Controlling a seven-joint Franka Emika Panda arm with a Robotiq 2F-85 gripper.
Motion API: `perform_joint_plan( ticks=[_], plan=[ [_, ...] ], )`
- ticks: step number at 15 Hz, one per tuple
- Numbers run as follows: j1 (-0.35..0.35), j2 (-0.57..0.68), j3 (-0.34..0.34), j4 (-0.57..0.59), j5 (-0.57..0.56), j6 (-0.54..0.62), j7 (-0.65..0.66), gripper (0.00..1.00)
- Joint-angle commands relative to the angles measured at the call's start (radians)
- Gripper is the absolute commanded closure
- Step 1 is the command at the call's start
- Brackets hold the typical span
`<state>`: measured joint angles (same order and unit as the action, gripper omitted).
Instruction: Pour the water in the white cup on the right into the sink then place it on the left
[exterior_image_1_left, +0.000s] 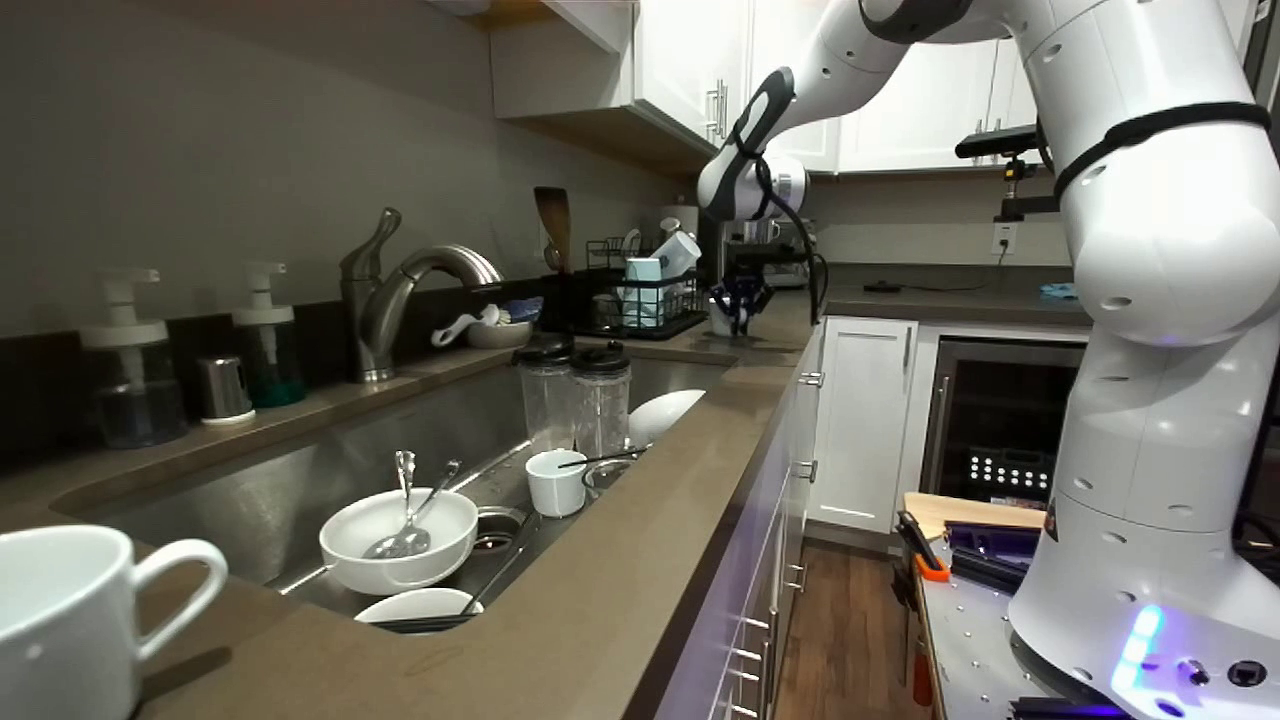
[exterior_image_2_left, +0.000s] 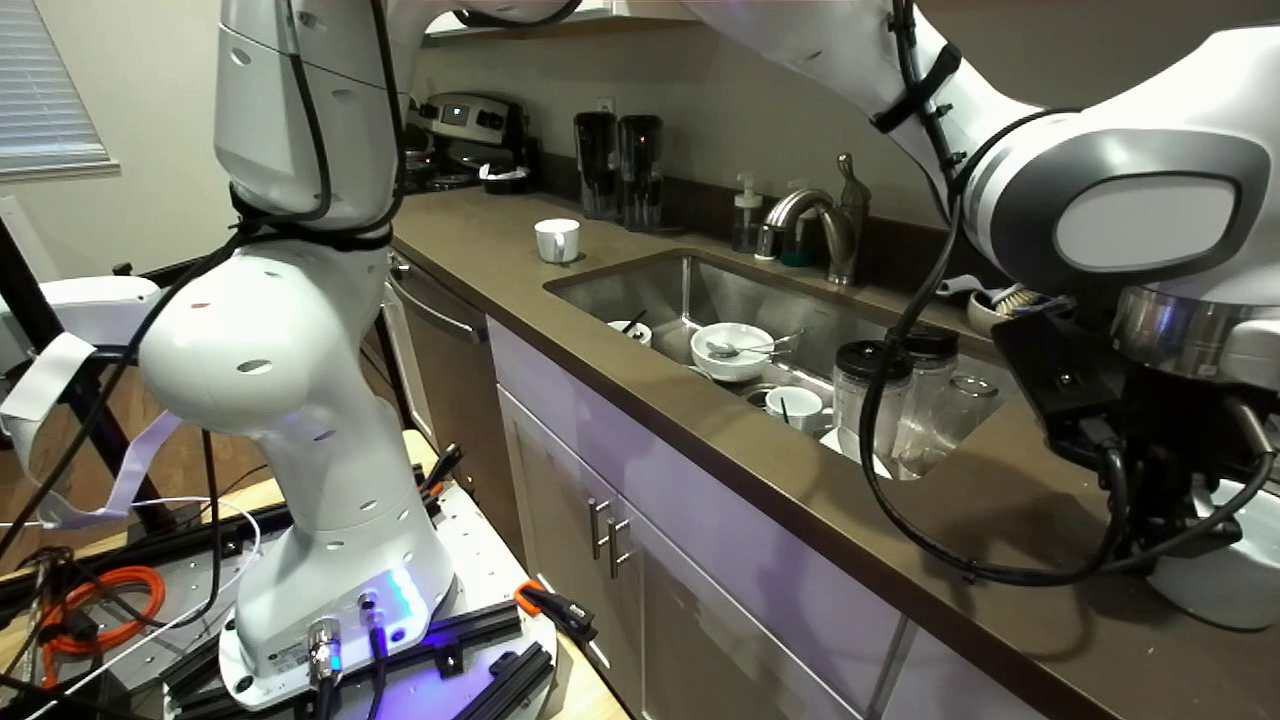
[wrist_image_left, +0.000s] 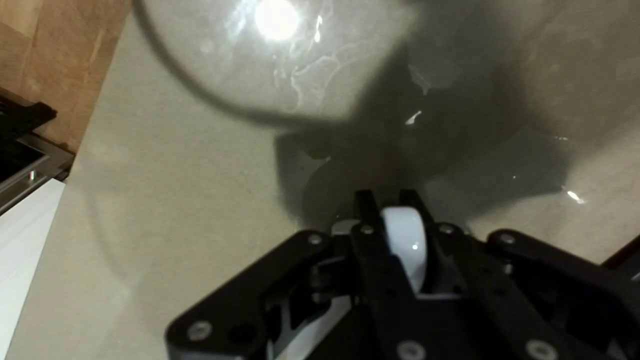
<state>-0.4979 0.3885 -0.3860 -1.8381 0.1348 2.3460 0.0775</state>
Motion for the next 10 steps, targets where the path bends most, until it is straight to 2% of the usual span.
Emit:
perform_joint_plan(
  ticks=[1, 10],
  plan=[
    [-0.004, -0.045, -0.001, -0.048, 0.003, 0.043, -0.019, 0.94],
    [0.015, -0.159, -0.034, -0.217, -0.023, 0.138, -0.006, 0.94]
  ],
)
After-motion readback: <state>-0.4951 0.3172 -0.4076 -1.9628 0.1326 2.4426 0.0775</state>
